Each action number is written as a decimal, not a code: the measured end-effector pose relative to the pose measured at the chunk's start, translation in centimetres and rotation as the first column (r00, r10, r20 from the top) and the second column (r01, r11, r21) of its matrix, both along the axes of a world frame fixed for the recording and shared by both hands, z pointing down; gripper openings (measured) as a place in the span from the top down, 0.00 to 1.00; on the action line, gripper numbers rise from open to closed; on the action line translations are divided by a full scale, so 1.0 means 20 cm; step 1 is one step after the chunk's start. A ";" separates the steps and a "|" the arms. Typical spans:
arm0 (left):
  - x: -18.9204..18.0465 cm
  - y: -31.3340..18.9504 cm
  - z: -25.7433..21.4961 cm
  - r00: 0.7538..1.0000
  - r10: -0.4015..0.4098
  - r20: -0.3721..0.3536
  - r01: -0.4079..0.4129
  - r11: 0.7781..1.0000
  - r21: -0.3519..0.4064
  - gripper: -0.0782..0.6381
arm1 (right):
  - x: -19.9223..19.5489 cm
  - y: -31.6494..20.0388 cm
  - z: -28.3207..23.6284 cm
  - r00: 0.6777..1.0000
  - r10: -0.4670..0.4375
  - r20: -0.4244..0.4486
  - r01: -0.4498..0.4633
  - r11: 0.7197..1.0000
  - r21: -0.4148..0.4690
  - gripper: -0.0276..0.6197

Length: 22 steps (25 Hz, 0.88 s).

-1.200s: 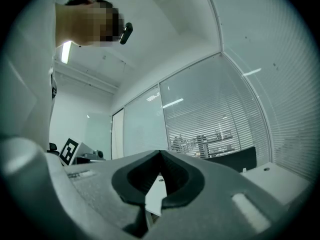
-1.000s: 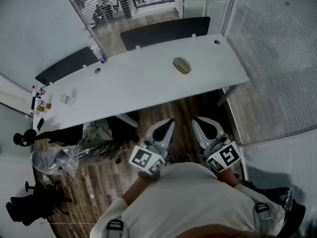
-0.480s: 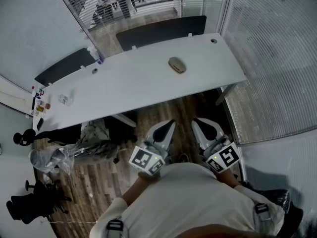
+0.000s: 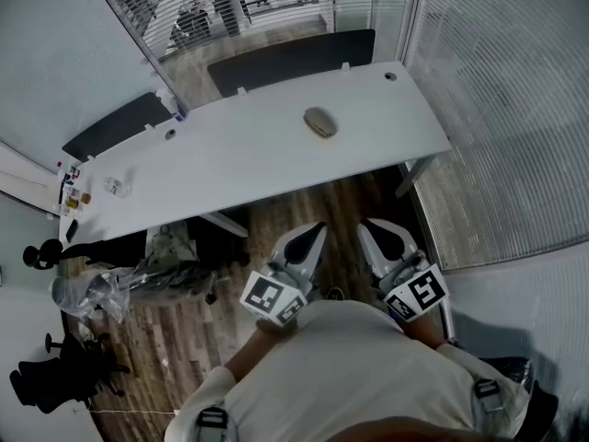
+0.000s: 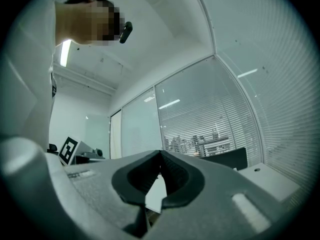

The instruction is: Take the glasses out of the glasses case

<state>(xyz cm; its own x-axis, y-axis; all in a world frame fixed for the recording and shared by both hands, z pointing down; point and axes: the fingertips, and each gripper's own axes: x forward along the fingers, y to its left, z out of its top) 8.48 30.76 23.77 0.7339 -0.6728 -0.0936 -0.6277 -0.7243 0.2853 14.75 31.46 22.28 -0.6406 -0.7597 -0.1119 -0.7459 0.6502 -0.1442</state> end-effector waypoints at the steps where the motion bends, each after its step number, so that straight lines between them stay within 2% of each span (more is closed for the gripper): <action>1: 0.00 -0.01 0.00 1.000 -0.002 0.004 0.002 1.000 0.004 0.89 | 0.00 -0.01 0.00 1.000 -0.003 0.000 0.003 1.000 0.002 0.96; 10: -0.13 -0.21 0.02 0.999 -0.045 0.002 0.045 0.999 0.011 0.89 | -0.12 -0.19 0.04 0.999 -0.027 -0.023 0.027 1.000 0.007 0.96; 15: -0.21 -0.41 0.06 0.999 -0.044 0.002 0.044 0.999 0.007 0.89 | -0.20 -0.39 0.07 0.999 -0.033 -0.004 0.033 0.999 0.002 0.96; 22: -0.29 -0.75 0.07 0.999 -0.045 -0.009 0.045 0.999 0.007 0.89 | -0.27 -0.73 0.11 0.999 -0.030 -0.024 0.030 0.999 -0.025 0.96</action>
<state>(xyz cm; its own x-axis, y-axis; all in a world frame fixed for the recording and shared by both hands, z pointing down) 2.62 15.81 25.11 0.7022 -0.7043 -0.1047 -0.6570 -0.6976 0.2858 9.37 16.92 24.41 -0.6654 -0.7424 -0.0775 -0.7296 0.6688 -0.1425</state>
